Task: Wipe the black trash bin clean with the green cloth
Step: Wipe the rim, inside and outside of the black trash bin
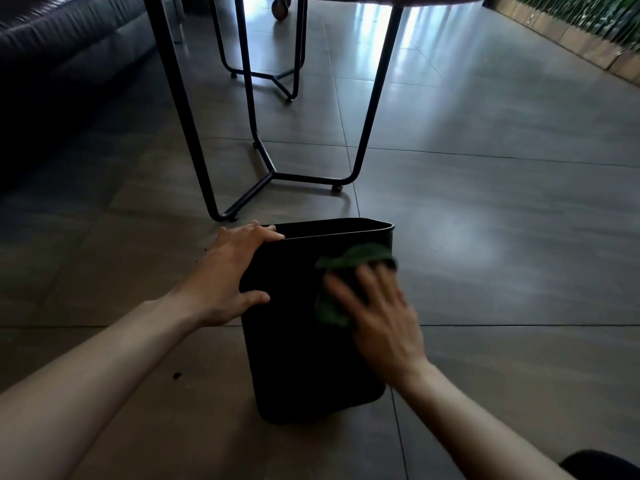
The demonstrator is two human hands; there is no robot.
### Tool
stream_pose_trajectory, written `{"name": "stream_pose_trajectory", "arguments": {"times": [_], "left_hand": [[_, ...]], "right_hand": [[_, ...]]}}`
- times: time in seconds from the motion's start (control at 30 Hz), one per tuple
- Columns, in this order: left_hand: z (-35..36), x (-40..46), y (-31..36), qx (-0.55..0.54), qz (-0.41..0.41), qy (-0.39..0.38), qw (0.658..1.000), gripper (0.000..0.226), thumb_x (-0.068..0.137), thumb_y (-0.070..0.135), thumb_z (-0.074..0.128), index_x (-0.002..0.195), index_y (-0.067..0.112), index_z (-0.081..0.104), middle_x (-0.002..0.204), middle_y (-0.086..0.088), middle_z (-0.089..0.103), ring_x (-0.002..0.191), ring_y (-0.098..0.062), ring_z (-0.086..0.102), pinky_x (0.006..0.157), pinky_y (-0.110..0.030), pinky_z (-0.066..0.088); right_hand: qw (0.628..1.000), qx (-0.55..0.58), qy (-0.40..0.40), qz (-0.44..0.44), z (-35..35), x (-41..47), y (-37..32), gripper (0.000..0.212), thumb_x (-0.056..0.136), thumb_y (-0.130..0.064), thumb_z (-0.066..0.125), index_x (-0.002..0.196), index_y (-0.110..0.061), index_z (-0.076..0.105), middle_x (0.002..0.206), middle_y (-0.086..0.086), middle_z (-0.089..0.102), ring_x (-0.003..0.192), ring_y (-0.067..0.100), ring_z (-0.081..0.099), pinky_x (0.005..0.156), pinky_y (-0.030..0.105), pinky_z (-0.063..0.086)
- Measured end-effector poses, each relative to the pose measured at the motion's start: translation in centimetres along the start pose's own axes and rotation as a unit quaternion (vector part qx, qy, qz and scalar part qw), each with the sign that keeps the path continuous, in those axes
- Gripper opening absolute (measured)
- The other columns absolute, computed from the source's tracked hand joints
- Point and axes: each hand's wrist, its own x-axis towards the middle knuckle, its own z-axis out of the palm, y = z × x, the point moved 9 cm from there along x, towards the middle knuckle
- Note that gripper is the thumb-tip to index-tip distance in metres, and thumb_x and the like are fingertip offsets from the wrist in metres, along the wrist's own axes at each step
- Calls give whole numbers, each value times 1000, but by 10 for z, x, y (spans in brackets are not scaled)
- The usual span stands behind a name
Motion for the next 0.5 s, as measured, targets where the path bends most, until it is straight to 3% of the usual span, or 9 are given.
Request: {"name": "stream_pose_trajectory", "arguments": {"times": [0.07,0.13,0.23,0.3,0.37,0.4,0.43,0.5], "left_hand": [[-1,0,0,-3,-7,-3,1000,91,65,20,91,141,34,44,152,11,42,148,-16,25,118,-28,17],[-2,1,-1,-7,-10,-6,1000,90,66,20,91,141,34,43,153,12,40,150,-15,23,115,-20,9],[-1,1,-4,0,-13,-6,1000,90,67,22,90,142,34,41,154,13,38,151,-14,20,112,-14,0],[1,1,-3,-1,-13,-7,1000,90,67,22,90,142,35,41,154,14,38,152,-13,19,113,-16,-1],[1,2,-4,-7,-14,-5,1000,89,67,22,90,141,36,41,154,15,38,152,-12,17,116,-20,0],[1,1,-5,-10,-17,-5,1000,89,68,22,89,140,36,41,155,14,38,152,-12,17,118,-23,1],[1,2,-6,-15,-20,-1,1000,88,68,21,89,140,36,41,155,12,39,153,-13,17,120,-27,3],[0,3,-6,-24,-25,7,999,87,68,20,89,140,33,42,155,9,41,153,-15,19,123,-34,5]], "right_hand": [[987,49,29,150,-13,21,28,71,92,-31,56,159,-34,34,162,13,29,152,44,24,113,58,41],[982,73,25,175,-6,19,16,72,92,-34,53,160,-33,32,163,13,27,154,44,20,109,58,45],[999,24,-46,-9,31,-28,-49,75,88,-36,55,160,-33,33,157,13,36,146,46,30,111,61,44],[982,-31,-108,-152,54,-75,-81,71,91,-33,51,160,-35,32,155,9,41,141,41,38,117,57,40],[978,-37,-108,-173,52,-88,-73,66,93,-26,51,157,-36,38,152,5,46,138,38,44,119,53,38],[989,-17,-88,-115,45,-81,-58,66,91,-21,55,155,-35,42,152,7,47,138,40,45,115,55,44],[998,18,-65,-4,37,-70,-33,69,88,-14,59,153,-34,46,153,9,45,140,43,43,106,57,51],[960,112,-9,255,20,-50,19,78,86,-1,64,155,-31,44,160,14,34,150,45,31,100,60,53]]}}
